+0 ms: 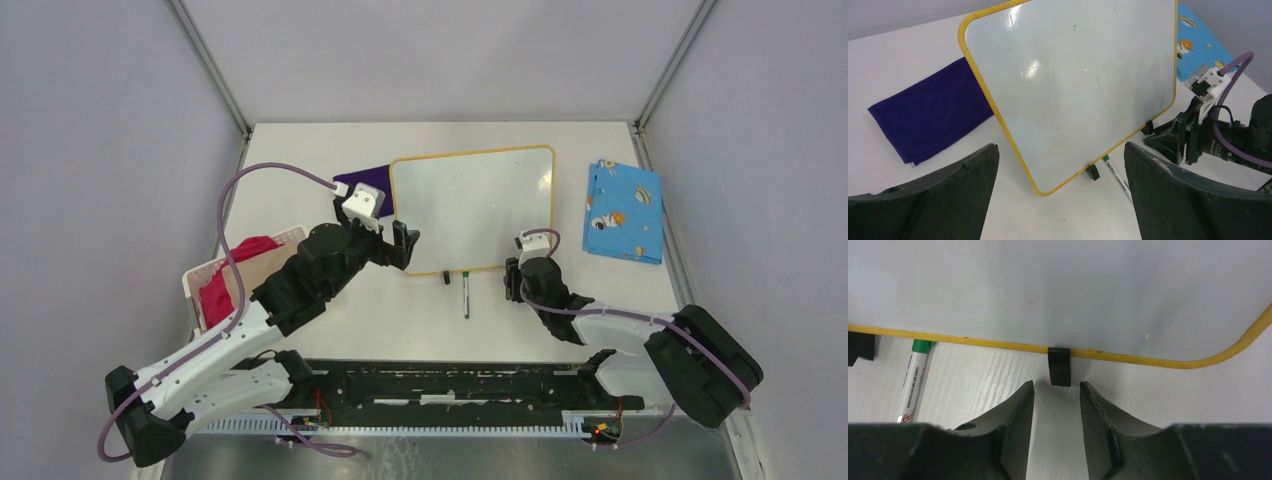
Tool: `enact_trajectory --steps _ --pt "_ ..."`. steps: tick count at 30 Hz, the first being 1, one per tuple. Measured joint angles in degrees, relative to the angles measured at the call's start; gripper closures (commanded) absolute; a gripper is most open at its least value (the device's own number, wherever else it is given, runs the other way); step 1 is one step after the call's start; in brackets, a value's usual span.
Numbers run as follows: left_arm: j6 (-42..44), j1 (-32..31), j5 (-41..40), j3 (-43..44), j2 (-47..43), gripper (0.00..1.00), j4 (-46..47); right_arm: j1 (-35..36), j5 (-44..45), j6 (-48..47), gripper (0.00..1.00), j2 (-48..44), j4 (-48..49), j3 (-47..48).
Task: Write a sentence on the whiteboard
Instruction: Move the whiteboard to the center of the board, then open the whiteboard marker at the center of the board.
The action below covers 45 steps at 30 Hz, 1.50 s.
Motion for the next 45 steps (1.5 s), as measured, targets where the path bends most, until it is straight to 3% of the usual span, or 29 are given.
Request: enact_trajectory --steps 7,13,25,39,45 --pt "0.00 -0.35 0.00 0.00 -0.02 0.00 0.02 0.87 -0.76 0.09 0.52 -12.52 -7.72 -1.05" --pt "0.00 -0.37 -0.07 -0.11 -0.52 0.00 0.04 7.72 -2.29 -1.09 0.54 -21.18 -12.90 -0.79" --pt "0.07 -0.37 -4.44 -2.01 -2.89 0.00 1.29 20.46 -0.76 2.19 0.56 -1.18 -15.89 10.32" --pt "0.11 -0.55 -6.03 -2.01 -2.93 0.00 1.29 20.85 2.56 3.34 0.63 9.55 -16.98 15.69" --pt "0.13 -0.55 -6.05 -2.01 -2.93 0.00 1.29 20.85 2.16 3.32 0.74 10.21 -17.03 15.72"
